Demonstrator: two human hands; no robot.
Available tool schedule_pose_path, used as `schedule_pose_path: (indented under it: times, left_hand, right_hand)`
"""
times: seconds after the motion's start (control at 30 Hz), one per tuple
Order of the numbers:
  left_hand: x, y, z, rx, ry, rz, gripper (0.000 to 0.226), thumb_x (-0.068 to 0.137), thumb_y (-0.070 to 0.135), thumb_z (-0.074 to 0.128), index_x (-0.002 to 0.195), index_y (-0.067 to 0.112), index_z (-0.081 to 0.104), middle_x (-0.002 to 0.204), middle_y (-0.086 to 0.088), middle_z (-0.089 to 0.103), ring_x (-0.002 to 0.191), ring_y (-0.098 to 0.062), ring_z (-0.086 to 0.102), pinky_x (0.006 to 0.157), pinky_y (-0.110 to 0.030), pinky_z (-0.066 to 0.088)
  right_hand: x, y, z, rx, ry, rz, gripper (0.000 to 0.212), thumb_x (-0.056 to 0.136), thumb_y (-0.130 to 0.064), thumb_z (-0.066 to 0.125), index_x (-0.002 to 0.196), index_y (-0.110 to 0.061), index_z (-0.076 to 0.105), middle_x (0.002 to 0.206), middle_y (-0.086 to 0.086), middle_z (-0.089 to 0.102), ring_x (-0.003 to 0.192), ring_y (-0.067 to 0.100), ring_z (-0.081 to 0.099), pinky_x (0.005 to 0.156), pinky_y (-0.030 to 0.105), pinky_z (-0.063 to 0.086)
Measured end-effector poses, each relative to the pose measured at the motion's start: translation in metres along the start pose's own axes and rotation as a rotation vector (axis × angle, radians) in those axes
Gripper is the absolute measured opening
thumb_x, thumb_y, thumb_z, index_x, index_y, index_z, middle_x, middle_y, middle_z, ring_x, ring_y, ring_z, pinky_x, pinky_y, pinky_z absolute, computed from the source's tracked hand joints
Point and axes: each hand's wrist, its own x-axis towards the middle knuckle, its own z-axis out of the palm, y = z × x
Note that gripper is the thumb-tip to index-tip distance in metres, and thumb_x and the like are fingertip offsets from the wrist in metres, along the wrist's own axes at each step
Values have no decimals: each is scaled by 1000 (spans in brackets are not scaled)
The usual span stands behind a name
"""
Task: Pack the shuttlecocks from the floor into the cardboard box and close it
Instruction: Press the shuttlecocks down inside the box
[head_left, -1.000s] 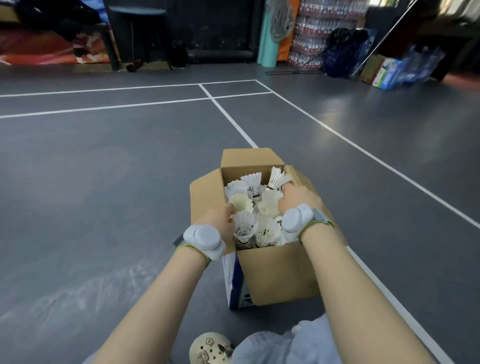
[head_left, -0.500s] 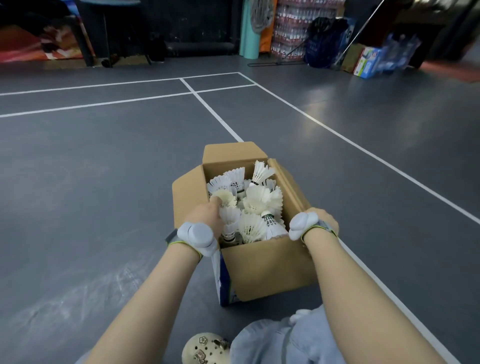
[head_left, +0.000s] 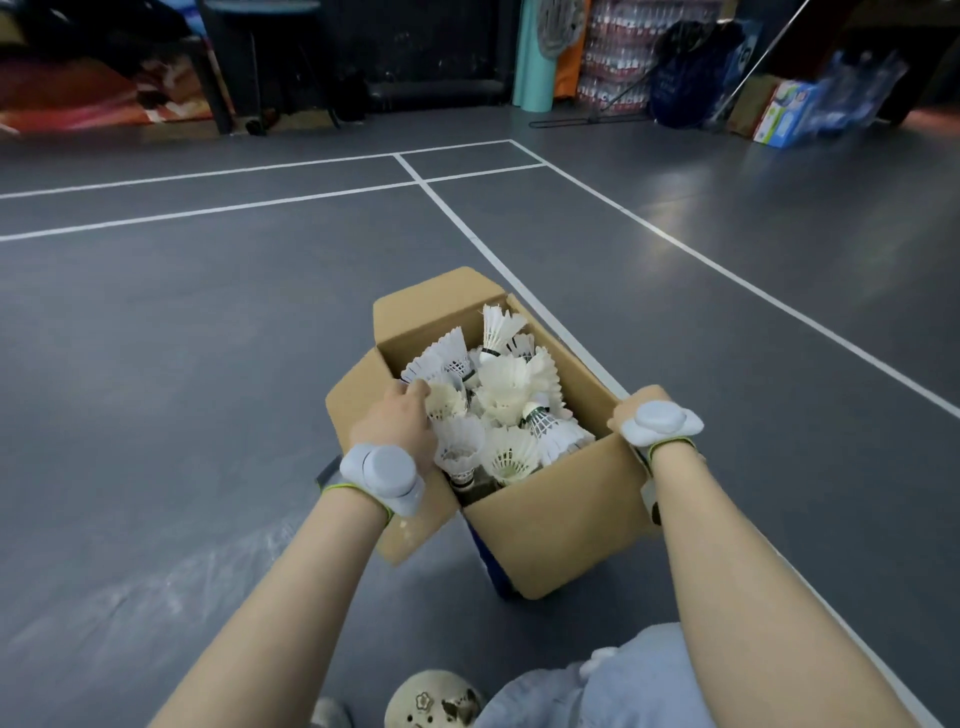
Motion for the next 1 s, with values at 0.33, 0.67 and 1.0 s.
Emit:
schedule_pose_path:
  times: [0.33,0.67,1.0]
  left_hand:
    - [-15,-84,-24,116,161,-291,38,90,10,39,128,15,40,134,-8,38,120,-30,37,85,-37,39]
    - [-50,-169,-38,111,85,-545,28,92,13,37,120,9,39,128,-14,46,113,-35,50,80,-38,40]
    - [-57,-186,-8,17,-118,-586,49,100,42,22,123,6,46,125,-16,57,112,-34,56,87,-36,42]
  right_hand:
    - [-19,-73,3,156,164,-224,33,92,-9,49,118,8,59,123,26,59,116,39,55,55,26,35]
    - [-71,-149,39,-120,-91,-637,23,89,-13,61,108,-7,72,116,10,68,112,29,60,95,32,48]
    - [-40,-129,86,-80,5,-630,28,91,-5,49,112,-15,65,120,13,61,115,30,54,93,30,44]
